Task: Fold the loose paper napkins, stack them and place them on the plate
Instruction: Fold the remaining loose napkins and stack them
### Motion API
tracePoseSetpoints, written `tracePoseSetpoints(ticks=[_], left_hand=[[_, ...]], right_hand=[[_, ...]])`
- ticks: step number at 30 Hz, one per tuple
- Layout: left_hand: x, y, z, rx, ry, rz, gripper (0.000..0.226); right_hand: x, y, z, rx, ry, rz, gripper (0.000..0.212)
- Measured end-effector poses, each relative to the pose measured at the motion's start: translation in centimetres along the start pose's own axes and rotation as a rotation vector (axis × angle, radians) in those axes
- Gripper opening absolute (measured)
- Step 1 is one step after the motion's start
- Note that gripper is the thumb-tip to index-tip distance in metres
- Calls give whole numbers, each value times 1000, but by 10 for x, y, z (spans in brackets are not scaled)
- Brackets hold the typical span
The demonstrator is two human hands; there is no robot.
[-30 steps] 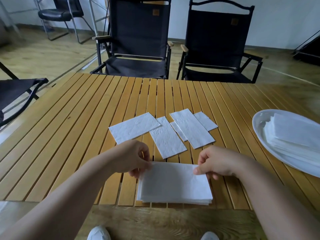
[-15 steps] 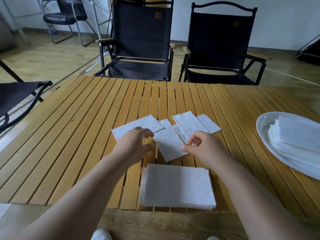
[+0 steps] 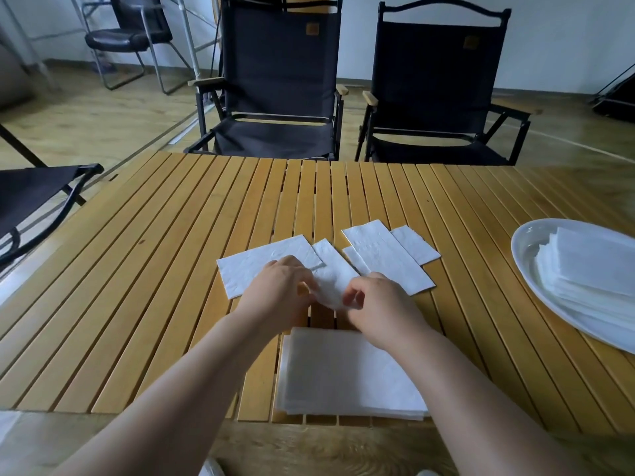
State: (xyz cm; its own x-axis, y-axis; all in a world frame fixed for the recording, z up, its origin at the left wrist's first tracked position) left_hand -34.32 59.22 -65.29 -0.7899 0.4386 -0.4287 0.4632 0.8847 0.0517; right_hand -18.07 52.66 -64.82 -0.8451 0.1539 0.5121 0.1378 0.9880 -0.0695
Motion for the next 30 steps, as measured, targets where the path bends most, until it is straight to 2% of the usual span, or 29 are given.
tracePoseSetpoints(ticks=[5, 12, 17, 22, 23, 25, 26, 28, 30], left_hand=[[-3, -1, 0, -27, -4, -27, 26], [-2, -2, -4, -35, 26, -65, 23], [-4, -2, -13, -143, -56, -80, 22], [-4, -5, -17, -132, -132, -136, 26], [-4, -5, -18, -120, -142, -144, 25], [-4, -6, -20, -103, -177, -157, 22], [-4, -7, -21, -100, -201, -157, 22], [-3, -7, -24, -106, -259, -135, 24], [-1, -9, -28, -88, -338, -137, 27]], right_hand=[[0, -1, -5, -16, -6, -49, 5], [-8, -4, -29, -79, 249, 5, 10], [-16, -4, -42, -159, 402, 84, 6], [-16, -8, -43, -63, 429, 122, 39], [-14, -10, -43, -68, 409, 112, 40], [-14, -9, -44, -144, 363, 83, 18], [-14, -9, -46, -193, 346, 65, 20], [-15, -8, -50, -241, 343, 71, 44], [-15, -9, -54, -252, 361, 91, 48]])
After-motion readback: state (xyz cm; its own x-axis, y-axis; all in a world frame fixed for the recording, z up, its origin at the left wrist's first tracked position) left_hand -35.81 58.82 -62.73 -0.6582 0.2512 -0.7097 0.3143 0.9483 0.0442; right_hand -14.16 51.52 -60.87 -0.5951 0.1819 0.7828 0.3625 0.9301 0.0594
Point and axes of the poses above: each hand's wrist, its own y-axis towards the middle knuckle, its own z-axis out of the palm, x = y × z, the point moved 3 cm from there along y, towards the middle knuckle, and after that the axes turned 2 degrees about y, right-handed, at the moved point
